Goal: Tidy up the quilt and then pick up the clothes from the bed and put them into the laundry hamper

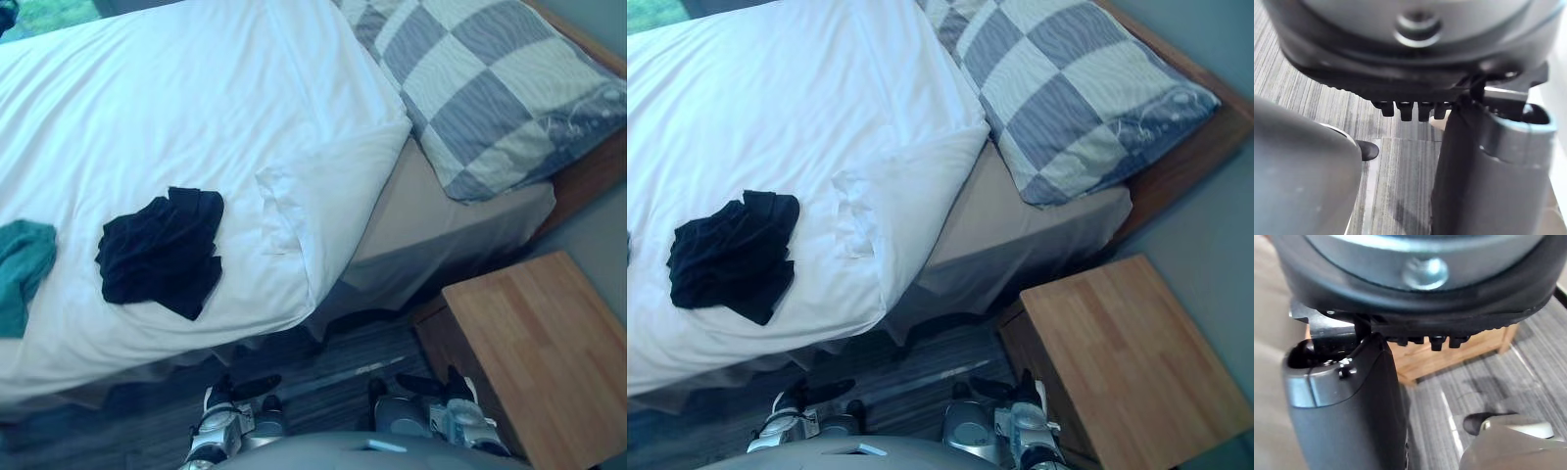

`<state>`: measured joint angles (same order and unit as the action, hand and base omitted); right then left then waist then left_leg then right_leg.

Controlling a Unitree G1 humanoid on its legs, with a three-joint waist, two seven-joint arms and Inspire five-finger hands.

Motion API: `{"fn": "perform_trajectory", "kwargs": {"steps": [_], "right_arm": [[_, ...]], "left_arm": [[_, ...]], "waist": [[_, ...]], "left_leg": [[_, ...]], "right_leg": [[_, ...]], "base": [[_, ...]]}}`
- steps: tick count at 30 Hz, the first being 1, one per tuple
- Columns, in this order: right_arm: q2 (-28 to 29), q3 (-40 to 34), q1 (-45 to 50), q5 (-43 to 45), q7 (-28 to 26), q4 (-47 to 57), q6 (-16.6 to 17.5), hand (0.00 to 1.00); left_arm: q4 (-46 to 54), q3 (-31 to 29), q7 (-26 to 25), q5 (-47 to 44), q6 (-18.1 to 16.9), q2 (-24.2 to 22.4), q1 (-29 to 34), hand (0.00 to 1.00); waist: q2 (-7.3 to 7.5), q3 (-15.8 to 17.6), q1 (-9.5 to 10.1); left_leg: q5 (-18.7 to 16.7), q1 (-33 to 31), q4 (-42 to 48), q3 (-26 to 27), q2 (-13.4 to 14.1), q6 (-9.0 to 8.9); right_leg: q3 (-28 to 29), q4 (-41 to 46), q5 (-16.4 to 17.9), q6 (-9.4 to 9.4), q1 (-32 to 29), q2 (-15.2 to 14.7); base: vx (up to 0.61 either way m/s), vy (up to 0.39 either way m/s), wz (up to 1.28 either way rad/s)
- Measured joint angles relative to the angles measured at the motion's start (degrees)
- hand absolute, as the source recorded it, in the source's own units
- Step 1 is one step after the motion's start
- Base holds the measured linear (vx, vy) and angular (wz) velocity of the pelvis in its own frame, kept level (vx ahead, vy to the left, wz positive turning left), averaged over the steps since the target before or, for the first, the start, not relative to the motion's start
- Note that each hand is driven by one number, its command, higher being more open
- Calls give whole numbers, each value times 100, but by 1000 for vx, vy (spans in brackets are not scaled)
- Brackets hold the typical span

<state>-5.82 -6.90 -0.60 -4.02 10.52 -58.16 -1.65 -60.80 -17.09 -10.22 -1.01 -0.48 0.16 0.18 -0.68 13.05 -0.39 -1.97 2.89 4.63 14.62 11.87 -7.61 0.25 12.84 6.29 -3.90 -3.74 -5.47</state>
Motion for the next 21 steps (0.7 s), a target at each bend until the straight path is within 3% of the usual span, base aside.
{"fn": "perform_trajectory", "kwargs": {"steps": [1,3,4,5,6,9,15,19,21], "right_arm": [[38,20,33,0,13,98,8,100],[127,-34,131,61,67,267,39,100],[129,-101,176,113,64,297,51,100],[167,-286,188,206,56,301,87,100],[338,-473,232,272,52,316,93,100],[696,-1117,591,573,47,635,77,100],[641,-2057,1569,774,264,2327,-169,100],[96,-2818,1778,658,658,4482,-188,100],[-245,-3009,1680,604,836,5118,-135,100]], "left_arm": [[56,-148,2,-16,-21,24,-6,100],[58,-360,-21,-36,-41,1,37,100],[36,-380,-34,-41,-33,-28,69,100],[-17,-441,-25,-74,-17,-33,74,100],[-33,-528,-24,-84,-20,1,131,100],[-35,-855,-15,-61,73,114,259,100],[119,-1315,39,-60,89,100,572,100],[361,-1235,46,-60,73,25,859,100],[414,-1059,47,-60,45,45,938,100]], "waist": [[43,2,-2],[55,-15,-27],[-1,-49,-60],[-11,-70,-90],[79,-98,-104],[290,-256,-133],[358,-470,-272],[388,-579,-455],[403,-637,-454]], "left_leg": [[-195,-107,375,941,141,232],[-490,-71,1166,2631,544,556],[-499,-19,1112,2842,549,431],[-334,45,788,2796,349,177],[-204,176,415,2760,93,187],[-35,531,-185,2783,-324,216],[8,779,-605,2823,-432,172],[75,868,-804,2837,-441,132],[104,870,-856,2819,-438,120]], "right_leg": [[-181,10,57,111,-7,-80],[-500,-27,85,140,96,-265],[-586,-72,68,111,142,-297],[-665,-170,27,35,213,-395],[-716,-407,-61,-89,356,-511],[-781,-768,-224,-193,706,-699],[-877,-803,-363,-262,875,-724],[-949,-791,-386,-288,884,-677],[-965,-792,-386,-288,881,-655]], "base": [[-113,-127,100],[-58,-14,87],[36,83,85],[46,167,60],[29,152,45],[80,130,10],[70,46,1],[0,-20,-1],[-5,-47,5]]}}
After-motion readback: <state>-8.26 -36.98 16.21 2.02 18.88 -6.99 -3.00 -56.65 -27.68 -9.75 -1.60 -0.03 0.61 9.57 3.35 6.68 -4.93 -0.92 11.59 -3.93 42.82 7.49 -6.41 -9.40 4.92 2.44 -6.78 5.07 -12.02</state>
